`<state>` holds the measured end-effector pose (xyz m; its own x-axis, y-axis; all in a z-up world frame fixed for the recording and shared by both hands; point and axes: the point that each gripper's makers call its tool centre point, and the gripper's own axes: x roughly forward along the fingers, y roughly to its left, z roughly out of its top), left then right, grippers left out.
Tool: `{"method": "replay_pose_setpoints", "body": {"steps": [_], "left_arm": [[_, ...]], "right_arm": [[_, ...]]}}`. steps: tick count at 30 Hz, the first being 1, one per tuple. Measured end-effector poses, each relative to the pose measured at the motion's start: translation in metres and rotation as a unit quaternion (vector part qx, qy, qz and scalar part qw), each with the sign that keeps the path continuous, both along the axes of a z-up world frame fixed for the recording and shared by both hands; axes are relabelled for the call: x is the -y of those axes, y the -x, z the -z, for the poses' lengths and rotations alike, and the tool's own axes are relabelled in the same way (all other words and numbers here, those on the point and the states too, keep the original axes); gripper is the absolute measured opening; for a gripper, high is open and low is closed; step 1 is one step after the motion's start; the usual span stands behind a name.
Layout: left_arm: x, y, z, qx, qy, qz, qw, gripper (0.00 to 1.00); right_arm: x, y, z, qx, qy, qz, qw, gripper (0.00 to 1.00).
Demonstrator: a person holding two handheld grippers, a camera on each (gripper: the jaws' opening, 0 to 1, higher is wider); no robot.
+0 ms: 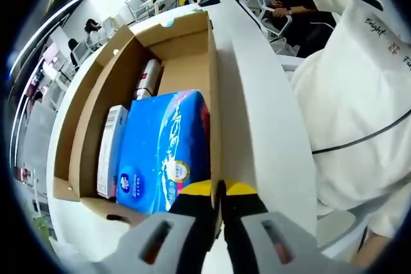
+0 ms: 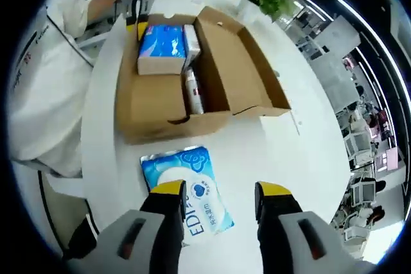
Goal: Operate the shoe box by opening the lid, removing the specified soft item, and placing it in the target area until the item is outside and the box remains undamaged.
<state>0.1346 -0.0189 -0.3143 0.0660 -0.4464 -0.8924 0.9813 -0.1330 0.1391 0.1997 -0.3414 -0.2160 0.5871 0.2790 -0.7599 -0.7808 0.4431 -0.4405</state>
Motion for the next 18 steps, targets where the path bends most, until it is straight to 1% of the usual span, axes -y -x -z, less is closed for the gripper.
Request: {"method": "replay_pose_setpoints", "body": {"steps": [1,2,3,4,5,6,7,8,9,10,11,13,14,15,16,17,18], "left_arm": [[0.000,0.000,0.000,-0.003,0.000,-0.004,1.0000,0.03],[0.000,-0.001,0.000,-0.006,0.001,-0.006,1.0000,0.03],[0.001,-0.001,-0.001,-0.012,0.002,-0.009,0.9999,0.03],[0.001,-0.001,-0.001,-0.015,0.002,-0.011,0.9998,0.02],[0.001,0.000,-0.001,-0.024,0.000,-0.016,0.9996,0.02],[0.001,0.000,-0.001,-0.029,-0.003,-0.015,0.9995,0.02],[0.001,0.000,-0.001,-0.036,-0.005,-0.021,0.9991,0.01],[0.001,0.000,-0.001,-0.037,-0.006,-0.024,0.9990,0.01],[0.001,0.001,-0.001,-0.035,-0.007,-0.021,0.9991,0.01],[0.001,0.001,-0.001,-0.034,-0.008,-0.020,0.9992,0.01],[0.001,0.001,0.000,-0.033,-0.009,-0.021,0.9992,0.01],[0.000,0.002,-0.001,-0.029,-0.005,-0.018,0.9994,0.02],[0.000,0.002,-0.001,-0.025,-0.002,-0.016,0.9995,0.02],[0.001,0.001,-0.001,-0.024,-0.001,-0.015,0.9996,0.02],[0.001,0.001,-0.001,-0.023,-0.001,-0.015,0.9996,0.02],[0.001,0.001,-0.001,-0.024,0.000,-0.015,0.9996,0.02],[0.001,0.000,-0.001,-0.025,0.000,-0.016,0.9996,0.02]], "right_arm": [[-0.001,-0.006,-0.010,0.032,-0.014,0.013,0.9993,0.42],[-0.010,-0.009,-0.019,0.056,-0.053,0.027,0.9967,0.40],[-0.016,-0.006,-0.021,0.053,-0.074,0.023,0.9955,0.40],[-0.023,-0.004,-0.025,0.057,-0.103,0.023,0.9927,0.40],[-0.024,-0.005,-0.028,0.067,-0.114,0.031,0.9908,0.40],[-0.023,-0.006,-0.030,0.079,-0.115,0.038,0.9895,0.40],[-0.017,-0.013,-0.038,0.111,-0.114,0.056,0.9857,0.40],[-0.014,-0.017,-0.041,0.121,-0.114,0.062,0.9840,0.38],[-0.012,-0.021,-0.045,0.124,-0.137,0.075,0.9800,0.37],[-0.012,-0.024,-0.050,0.130,-0.156,0.078,0.9761,0.37],[-0.012,-0.024,-0.053,0.128,-0.180,0.084,0.9716,0.37],[-0.008,-0.028,-0.060,0.143,-0.215,0.098,0.9612,0.37],[-0.008,-0.028,-0.059,0.142,-0.219,0.099,0.9603,0.37],[-0.004,-0.028,-0.059,0.143,-0.233,0.113,0.9553,0.37],[-0.001,-0.029,-0.060,0.155,-0.243,0.120,0.9500,0.38],[0.000,-0.030,-0.063,0.167,-0.265,0.123,0.9416,0.41],[0.002,-0.030,-0.062,0.164,-0.279,0.134,0.9366,0.43]]}}
